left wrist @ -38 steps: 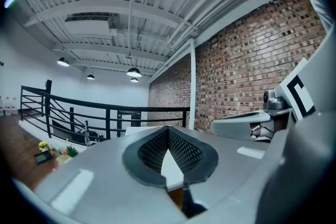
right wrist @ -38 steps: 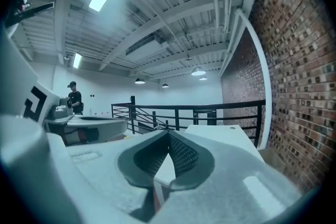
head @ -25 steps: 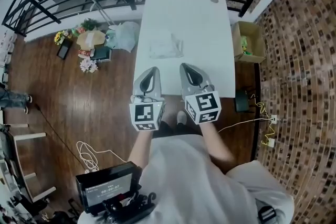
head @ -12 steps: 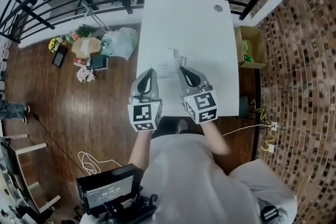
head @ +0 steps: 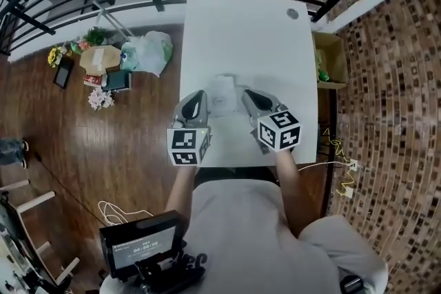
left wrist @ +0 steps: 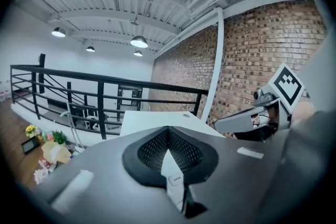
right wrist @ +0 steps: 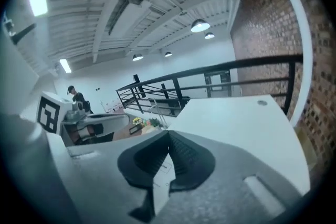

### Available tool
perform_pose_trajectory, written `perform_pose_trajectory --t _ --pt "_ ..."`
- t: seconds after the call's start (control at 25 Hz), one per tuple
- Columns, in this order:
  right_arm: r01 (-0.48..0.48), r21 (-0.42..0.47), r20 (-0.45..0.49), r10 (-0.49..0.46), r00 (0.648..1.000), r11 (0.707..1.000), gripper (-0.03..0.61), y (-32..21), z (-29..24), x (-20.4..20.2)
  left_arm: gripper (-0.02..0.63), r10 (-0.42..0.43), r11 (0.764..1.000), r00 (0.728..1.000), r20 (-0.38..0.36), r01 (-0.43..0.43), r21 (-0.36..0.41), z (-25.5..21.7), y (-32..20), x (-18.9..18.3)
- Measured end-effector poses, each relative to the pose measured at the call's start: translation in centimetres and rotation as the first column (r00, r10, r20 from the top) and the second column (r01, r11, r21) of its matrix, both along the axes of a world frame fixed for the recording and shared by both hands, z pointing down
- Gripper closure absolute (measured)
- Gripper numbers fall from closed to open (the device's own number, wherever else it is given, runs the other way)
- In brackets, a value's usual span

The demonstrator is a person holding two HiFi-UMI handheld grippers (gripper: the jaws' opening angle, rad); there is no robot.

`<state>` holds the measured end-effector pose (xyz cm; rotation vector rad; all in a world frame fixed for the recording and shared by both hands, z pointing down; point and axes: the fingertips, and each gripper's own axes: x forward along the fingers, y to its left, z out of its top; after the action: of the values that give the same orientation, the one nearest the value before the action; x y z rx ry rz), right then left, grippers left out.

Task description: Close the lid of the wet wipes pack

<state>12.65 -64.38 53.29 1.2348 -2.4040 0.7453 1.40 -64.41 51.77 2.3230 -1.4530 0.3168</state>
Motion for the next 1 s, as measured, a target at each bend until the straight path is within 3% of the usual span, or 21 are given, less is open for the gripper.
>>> perform_pose_trajectory --t 0.08,0.2,0.36,0.44,0.48,0.88,1.0 --pt "0.005 -0.085 0.061 0.001 0.998 0.996 0.589 -0.8 2.2 0.8 0.598 0.022 0.999 1.000 0.004 -0.022 -0.035 1.6 -0.4 0.9" --pt "0.123 -0.172 0.150 -0.098 0.984 0.977 0.589 -2.2 5.3 0.4 0.598 0.042 0.995 0.999 0.029 -0.039 -0.089 3.5 -1.1 1.7" --pt "0.212 -0.272 0.227 -0.151 0.962 0.939 0.588 -4.5 8.8 0.0 0.598 0.025 0.996 0.999 0.045 -0.021 -0.082 4.5 -2.5 2.2" --pt "0.241 -0.348 0.203 -0.179 0.963 0.906 0.444 -5.2 11.1 0.0 0.598 0.006 0.997 0.999 0.052 -0.002 -0.076 4.9 -2.9 2.1" --pt "0.251 -0.373 0.191 -0.191 0.963 0.893 0.440 -5.6 12.1 0.0 0.598 0.000 0.996 0.998 0.057 0.005 -0.084 5.2 -2.9 2.0" --pt "0.290 -0.494 0.254 -0.183 0.950 0.820 0.445 -7.3 16.2 -1.9 0.598 -0.009 0.989 0.998 0.065 0.018 -0.145 7.2 -2.1 0.8" --pt "0.305 -0.452 0.279 -0.192 0.941 0.838 0.488 -7.4 14.4 -2.3 0.598 -0.001 0.988 0.998 0.061 0.010 -0.151 7.4 -1.7 0.9"
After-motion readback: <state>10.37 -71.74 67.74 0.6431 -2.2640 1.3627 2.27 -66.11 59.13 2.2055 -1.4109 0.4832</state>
